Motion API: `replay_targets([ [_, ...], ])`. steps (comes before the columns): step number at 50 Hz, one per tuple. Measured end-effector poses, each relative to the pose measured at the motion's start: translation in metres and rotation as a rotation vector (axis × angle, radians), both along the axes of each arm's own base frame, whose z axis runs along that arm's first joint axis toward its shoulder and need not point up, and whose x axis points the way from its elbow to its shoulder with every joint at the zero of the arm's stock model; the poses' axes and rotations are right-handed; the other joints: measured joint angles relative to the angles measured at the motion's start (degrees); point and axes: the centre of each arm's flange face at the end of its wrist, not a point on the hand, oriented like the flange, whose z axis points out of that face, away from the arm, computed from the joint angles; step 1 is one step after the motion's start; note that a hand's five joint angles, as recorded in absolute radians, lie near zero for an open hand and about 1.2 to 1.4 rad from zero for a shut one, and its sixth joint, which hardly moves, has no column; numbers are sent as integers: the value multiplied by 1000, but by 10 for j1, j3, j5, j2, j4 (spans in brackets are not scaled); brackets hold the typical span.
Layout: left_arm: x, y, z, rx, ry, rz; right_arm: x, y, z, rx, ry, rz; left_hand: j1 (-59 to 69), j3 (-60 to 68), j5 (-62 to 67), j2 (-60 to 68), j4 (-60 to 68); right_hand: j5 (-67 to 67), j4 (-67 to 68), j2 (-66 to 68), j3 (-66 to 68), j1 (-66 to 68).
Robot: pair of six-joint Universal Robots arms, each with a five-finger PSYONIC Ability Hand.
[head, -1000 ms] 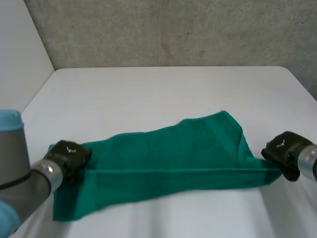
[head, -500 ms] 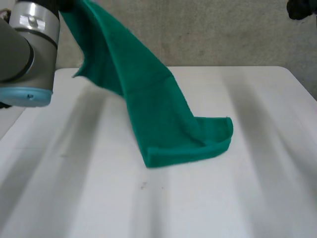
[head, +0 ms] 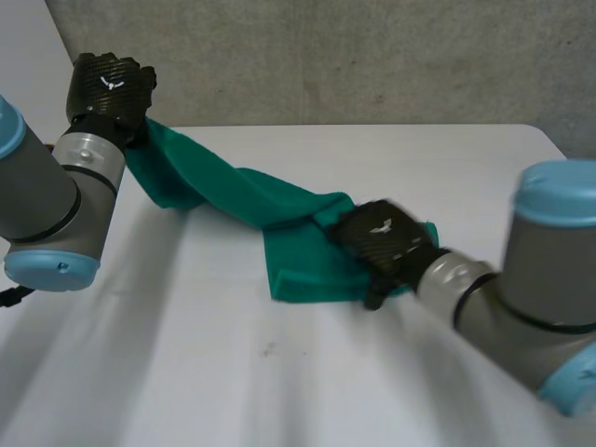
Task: Fold the towel.
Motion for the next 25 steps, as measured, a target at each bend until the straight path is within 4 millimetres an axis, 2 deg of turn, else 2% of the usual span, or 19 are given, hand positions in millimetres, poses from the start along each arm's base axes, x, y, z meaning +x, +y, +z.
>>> replay_targets([
  [2, 0, 1, 1, -2, 1, -1, 9, 3, -6, 6, 1, 26, 0, 0, 0, 0, 0, -2, -1, 0, 0, 0],
  [3, 0, 3, 3, -4, 4, -3, 20, 7, -13, 13, 4, 55, 0, 0, 0, 0, 0, -2, -1, 0, 0, 0],
  [4, 0, 3, 3, -4, 4, -3, 20, 7, -13, 13, 4, 55, 0, 0, 0, 0, 0, -2, -1, 0, 0, 0],
  [6, -1, 6, 5, -6, 6, -7, 37, 11, -25, 22, 8, 86, 0, 0, 0, 0, 0, -2, -1, 0, 0, 0],
  [10, -2, 10, 8, -10, 11, -13, 64, 5, -48, 27, 15, 105, 0, 0, 0, 0, 0, 20, 17, 2, 8, 7],
  [12, -2, 12, 9, -12, 12, -14, 68, 3, -51, 26, 16, 105, 0, 0, 0, 0, 0, 25, 23, 2, 14, 11],
  [15, -3, 15, 11, -15, 17, -20, 81, -10, -67, 20, 18, 100, 0, 0, 0, 0, 0, 53, 61, 28, 52, 40],
  [18, -4, 15, 11, -15, 19, -22, 84, -15, -71, 16, 18, 98, 0, 0, 0, 0, 0, 59, 69, 42, 61, 47],
  [19, -4, 16, 11, -15, 22, -25, 89, -23, -78, 8, 16, 94, 0, 0, 0, 0, 0, 123, 134, 115, 128, 106],
  [25, -5, 17, 10, -11, 25, -28, 96, -37, -85, -20, 16, 70, 0, 0, 0, 0, 0, 195, 210, 193, 204, 170],
])
